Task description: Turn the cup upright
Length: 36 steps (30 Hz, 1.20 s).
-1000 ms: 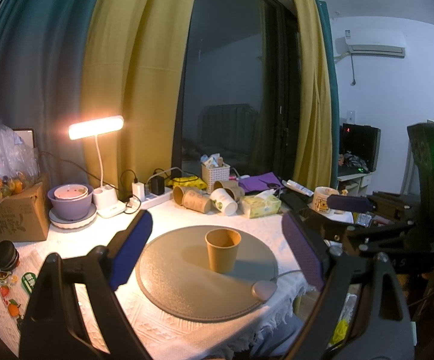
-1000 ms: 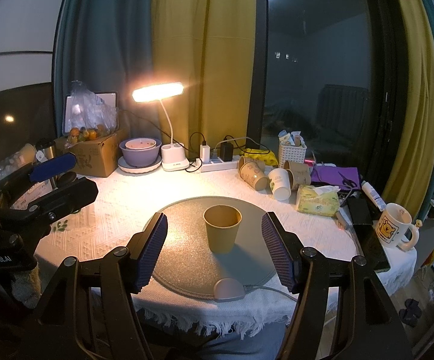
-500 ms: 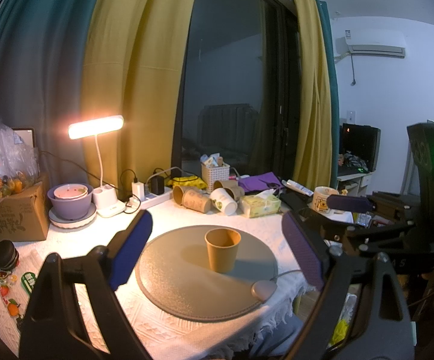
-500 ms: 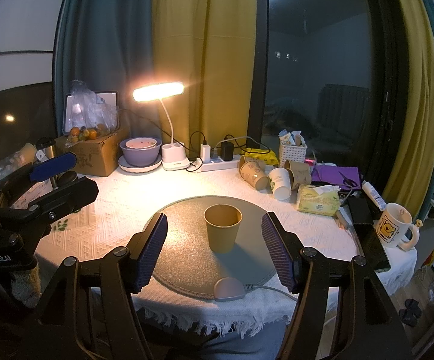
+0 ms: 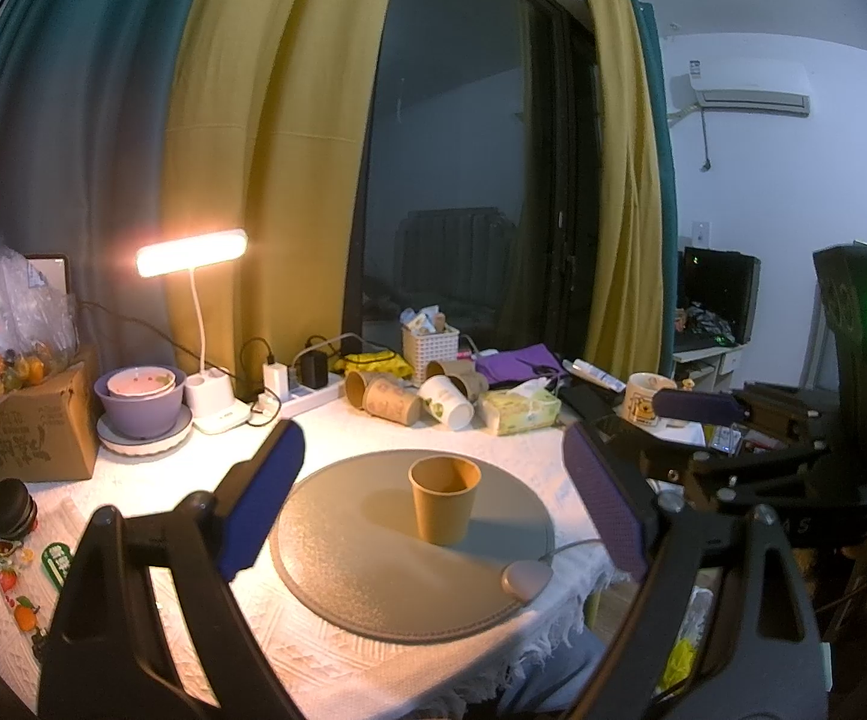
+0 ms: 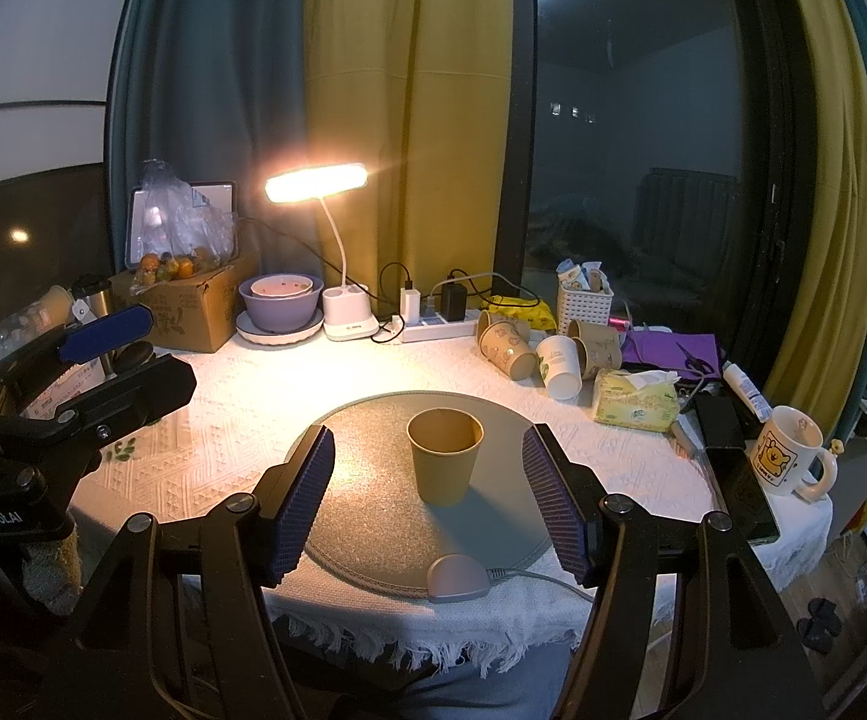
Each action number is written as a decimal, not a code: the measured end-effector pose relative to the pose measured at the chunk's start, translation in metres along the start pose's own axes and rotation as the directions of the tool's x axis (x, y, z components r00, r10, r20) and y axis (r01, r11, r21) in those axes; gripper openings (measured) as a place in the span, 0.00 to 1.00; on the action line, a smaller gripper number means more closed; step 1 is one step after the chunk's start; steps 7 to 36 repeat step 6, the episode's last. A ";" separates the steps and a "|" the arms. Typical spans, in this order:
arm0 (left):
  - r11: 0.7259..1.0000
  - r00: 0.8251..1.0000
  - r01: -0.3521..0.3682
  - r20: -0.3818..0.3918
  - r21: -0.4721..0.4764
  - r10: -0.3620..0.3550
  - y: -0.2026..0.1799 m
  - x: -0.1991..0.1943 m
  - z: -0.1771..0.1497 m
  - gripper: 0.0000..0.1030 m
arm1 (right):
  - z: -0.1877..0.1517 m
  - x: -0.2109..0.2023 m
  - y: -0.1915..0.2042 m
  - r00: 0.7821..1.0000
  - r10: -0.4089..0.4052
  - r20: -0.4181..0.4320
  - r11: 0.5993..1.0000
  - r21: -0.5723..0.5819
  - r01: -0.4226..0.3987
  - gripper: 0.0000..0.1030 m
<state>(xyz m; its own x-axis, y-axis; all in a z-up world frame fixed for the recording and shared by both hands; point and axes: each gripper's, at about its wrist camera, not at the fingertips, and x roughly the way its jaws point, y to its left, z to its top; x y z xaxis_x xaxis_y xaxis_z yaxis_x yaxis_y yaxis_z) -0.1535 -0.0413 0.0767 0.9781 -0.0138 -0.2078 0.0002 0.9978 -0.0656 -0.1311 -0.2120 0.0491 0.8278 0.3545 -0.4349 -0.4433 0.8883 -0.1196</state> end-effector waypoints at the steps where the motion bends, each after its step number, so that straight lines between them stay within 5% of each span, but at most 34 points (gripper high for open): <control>1: 1.000 1.000 0.001 0.001 -0.001 -0.001 -0.001 -0.001 -0.001 0.86 | 0.000 0.000 0.000 1.000 0.000 0.000 1.000 0.000 0.000 0.66; 36: 1.000 1.000 0.011 0.016 0.017 -0.011 -0.010 -0.005 -0.002 0.86 | 0.000 0.000 0.000 1.000 -0.001 -0.001 1.000 0.000 0.001 0.66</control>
